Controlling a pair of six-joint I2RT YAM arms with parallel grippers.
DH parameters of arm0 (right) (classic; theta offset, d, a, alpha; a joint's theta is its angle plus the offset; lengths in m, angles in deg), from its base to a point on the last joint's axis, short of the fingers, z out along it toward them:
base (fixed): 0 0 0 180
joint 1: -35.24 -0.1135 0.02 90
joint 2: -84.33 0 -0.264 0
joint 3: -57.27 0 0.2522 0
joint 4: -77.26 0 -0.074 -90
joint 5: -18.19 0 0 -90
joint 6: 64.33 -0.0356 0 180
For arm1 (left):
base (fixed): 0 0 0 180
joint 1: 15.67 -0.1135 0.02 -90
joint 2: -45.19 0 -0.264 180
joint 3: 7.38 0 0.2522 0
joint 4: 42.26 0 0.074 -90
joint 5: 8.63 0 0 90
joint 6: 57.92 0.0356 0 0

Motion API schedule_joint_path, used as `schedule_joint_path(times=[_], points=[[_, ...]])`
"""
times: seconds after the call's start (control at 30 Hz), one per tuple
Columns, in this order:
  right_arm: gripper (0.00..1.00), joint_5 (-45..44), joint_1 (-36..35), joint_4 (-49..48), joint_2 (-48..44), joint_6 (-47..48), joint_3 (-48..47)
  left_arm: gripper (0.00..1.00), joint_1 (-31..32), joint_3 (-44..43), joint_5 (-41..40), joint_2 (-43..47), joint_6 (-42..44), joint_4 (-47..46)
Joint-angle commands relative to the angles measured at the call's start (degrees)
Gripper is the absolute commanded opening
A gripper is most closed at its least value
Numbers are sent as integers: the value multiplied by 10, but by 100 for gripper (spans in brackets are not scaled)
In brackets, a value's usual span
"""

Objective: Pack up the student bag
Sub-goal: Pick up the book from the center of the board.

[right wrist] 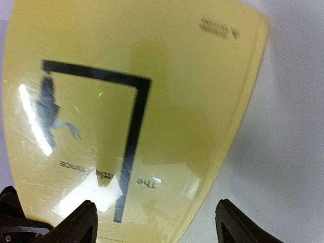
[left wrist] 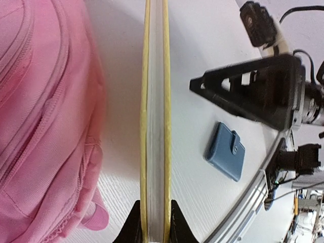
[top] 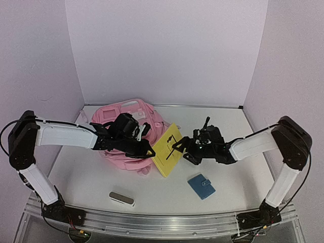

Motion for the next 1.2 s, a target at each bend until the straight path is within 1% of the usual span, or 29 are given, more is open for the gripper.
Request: schedule_joint_path(times=[0.0,0.07,0.17,0.3,0.37,0.47,0.57,0.63,0.7,0.73,0.83,0.93,1.0,1.07,1.17], points=[[94,-47,40,24,-122,45,34,0,-36,-17,124,84,71,-17],[98,-57,48,80,-172,90,28,0,-56,-10,174,105,82,-14],[98,-37,57,159,-223,171,5,0,-76,-7,244,134,121,3],[98,72,67,242,-254,263,-28,0,-84,-22,315,162,167,54],[98,140,66,273,-262,290,-41,0,-85,-29,350,171,173,64],[98,220,66,286,-276,307,-53,0,-84,-28,417,178,171,56],[98,291,66,293,-268,321,-68,0,-85,-28,487,176,175,52],[98,323,67,303,-254,329,-82,0,-85,-31,507,177,175,46],[94,366,67,305,-244,336,-88,0,-84,-31,512,178,172,42],[91,386,67,304,-241,338,-90,0,-84,-33,512,177,173,44],[73,431,66,304,-244,339,-93,0,-84,-50,505,168,186,69],[58,457,66,304,-251,338,-89,0,-85,-68,497,156,203,94],[46,468,65,303,-255,338,-85,0,-85,-80,491,146,212,108],[32,477,66,301,-260,339,-81,0,-85,-97,486,136,220,121],[5,459,66,298,-274,338,-83,1,-89,-123,467,117,239,156]])
